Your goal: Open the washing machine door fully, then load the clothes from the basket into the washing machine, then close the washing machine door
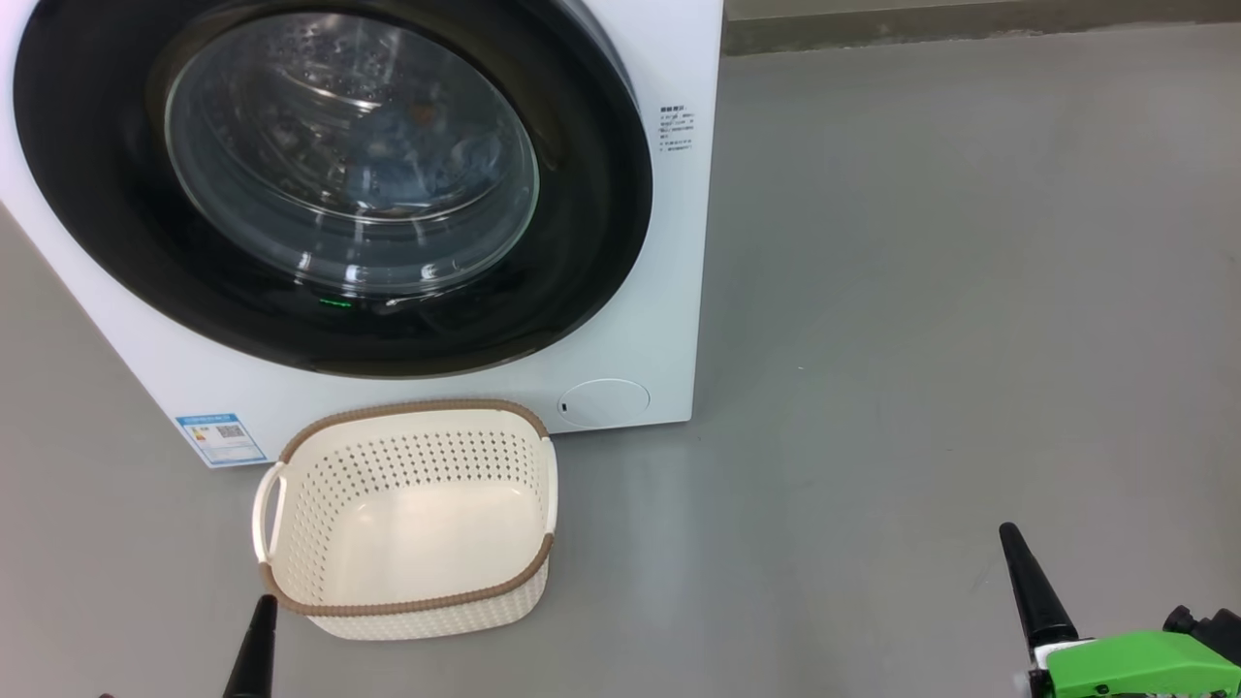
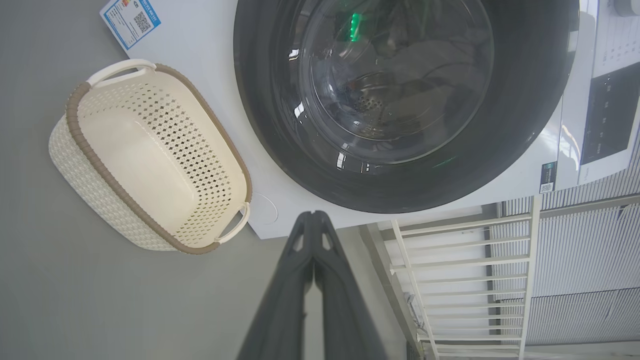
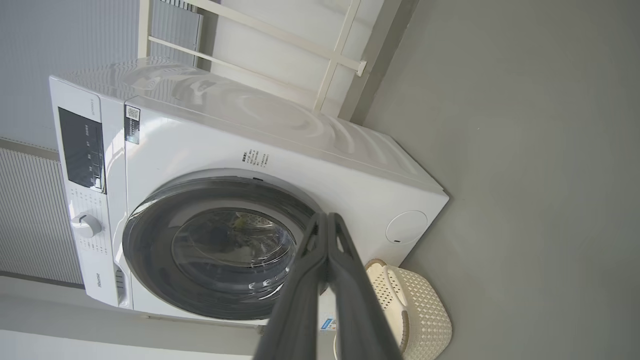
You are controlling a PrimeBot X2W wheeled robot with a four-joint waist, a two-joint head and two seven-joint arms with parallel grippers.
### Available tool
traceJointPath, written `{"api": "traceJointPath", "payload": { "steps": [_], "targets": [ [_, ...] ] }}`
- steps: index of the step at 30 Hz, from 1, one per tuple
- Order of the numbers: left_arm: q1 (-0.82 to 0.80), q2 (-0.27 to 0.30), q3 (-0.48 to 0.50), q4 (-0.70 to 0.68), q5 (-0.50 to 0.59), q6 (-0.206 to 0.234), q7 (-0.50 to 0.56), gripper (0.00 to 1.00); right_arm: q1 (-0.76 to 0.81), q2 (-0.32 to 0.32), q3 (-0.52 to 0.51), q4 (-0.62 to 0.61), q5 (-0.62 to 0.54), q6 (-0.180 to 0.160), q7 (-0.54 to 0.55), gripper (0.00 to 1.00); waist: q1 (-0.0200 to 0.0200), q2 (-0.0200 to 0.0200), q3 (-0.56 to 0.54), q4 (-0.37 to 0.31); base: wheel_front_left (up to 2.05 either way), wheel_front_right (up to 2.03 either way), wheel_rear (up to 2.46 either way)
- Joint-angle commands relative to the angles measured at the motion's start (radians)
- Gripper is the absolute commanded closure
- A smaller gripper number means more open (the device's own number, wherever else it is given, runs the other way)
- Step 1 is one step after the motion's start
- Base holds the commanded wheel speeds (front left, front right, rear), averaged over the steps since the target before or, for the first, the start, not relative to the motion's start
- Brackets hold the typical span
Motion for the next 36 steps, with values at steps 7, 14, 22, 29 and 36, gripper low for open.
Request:
{"api": "traceJointPath", "payload": {
  "steps": [7, 14, 22, 29, 36],
  "targets": [
    [-0.075, 0.023, 0.022, -0.002, -0.103, -0.014, 0.03, 1.0, -0.06, -0.001, 0.002, -0.024, 0.11, -0.005, 0.026, 1.0, 0.0, 0.0, 0.002, -0.002, 0.0, 0.0, 0.0],
    [-0.097, 0.024, 0.022, 0.011, -0.183, -0.019, 0.05, 1.0, -0.069, 0.001, -0.006, -0.024, 0.185, -0.005, 0.047, 1.0, 0.0, 0.0, 0.004, -0.004, 0.0, 0.0, 0.0],
    [-0.12, 0.026, 0.022, 0.025, -0.263, -0.023, 0.071, 1.0, -0.077, 0.003, -0.015, -0.024, 0.261, -0.005, 0.068, 1.0, 0.0, 0.0, 0.006, -0.005, 0.0, 0.0, 0.0],
    [-0.141, 0.028, 0.022, 0.037, -0.338, -0.028, 0.09, 1.0, -0.085, 0.005, -0.023, -0.024, 0.332, -0.006, 0.087, 1.0, 0.0, 0.0, 0.008, -0.007, 0.0, 0.0, 0.0],
    [-0.141, 0.028, 0.022, 0.037, -0.338, -0.028, 0.09, 1.0, -0.085, 0.005, -0.023, -0.024, 0.332, -0.006, 0.087, 1.0, 0.0, 0.0, 0.008, -0.007, 0.0, 0.0, 0.0]
  ]
}}
